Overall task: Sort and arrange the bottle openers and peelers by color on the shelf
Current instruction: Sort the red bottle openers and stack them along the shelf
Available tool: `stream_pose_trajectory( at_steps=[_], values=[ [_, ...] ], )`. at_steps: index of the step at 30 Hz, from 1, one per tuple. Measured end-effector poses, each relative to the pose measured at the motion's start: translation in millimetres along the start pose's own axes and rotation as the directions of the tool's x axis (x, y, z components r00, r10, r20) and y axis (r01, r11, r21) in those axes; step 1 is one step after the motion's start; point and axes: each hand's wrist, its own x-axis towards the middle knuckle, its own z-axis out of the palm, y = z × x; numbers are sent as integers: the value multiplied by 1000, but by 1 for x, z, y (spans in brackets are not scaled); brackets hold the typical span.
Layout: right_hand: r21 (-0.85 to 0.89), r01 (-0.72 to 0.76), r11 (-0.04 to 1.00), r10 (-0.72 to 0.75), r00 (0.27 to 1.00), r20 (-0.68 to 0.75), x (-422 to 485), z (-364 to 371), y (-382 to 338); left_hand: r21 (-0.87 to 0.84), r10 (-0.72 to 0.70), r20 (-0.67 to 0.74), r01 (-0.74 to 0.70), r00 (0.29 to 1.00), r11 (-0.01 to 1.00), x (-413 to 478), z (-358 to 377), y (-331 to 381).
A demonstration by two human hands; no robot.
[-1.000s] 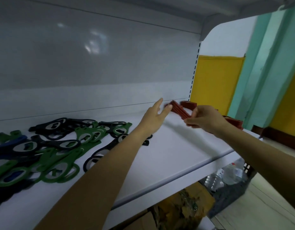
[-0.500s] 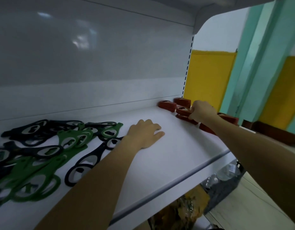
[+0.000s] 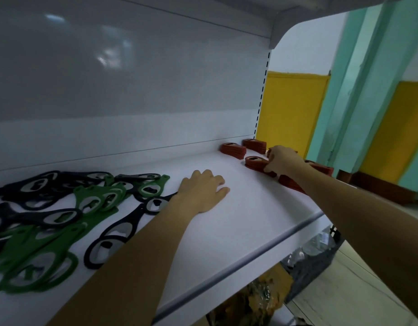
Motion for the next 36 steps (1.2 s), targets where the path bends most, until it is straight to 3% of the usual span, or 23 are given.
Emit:
stream_pose_trajectory(
  at_steps=[9, 25, 29, 36],
  values=[
    [-44, -27, 999, 26, 999, -20, 0, 8, -2, -14, -10, 6, 10, 1000, 1000, -1, 1, 1],
    [46, 23, 999, -22, 999, -24, 4, 15, -3, -21, -17, 2, 17, 1000, 1000, -1, 1, 2],
    [29, 11, 1000, -11, 1000, 23, 12, 14, -2, -10, -14, -1, 14, 1000, 1000, 0, 1, 2],
    [9, 162, 987, -162, 982, 92, 23, 16, -12, -8, -19, -11, 19, 1000, 1000, 2, 2, 2]
  ],
)
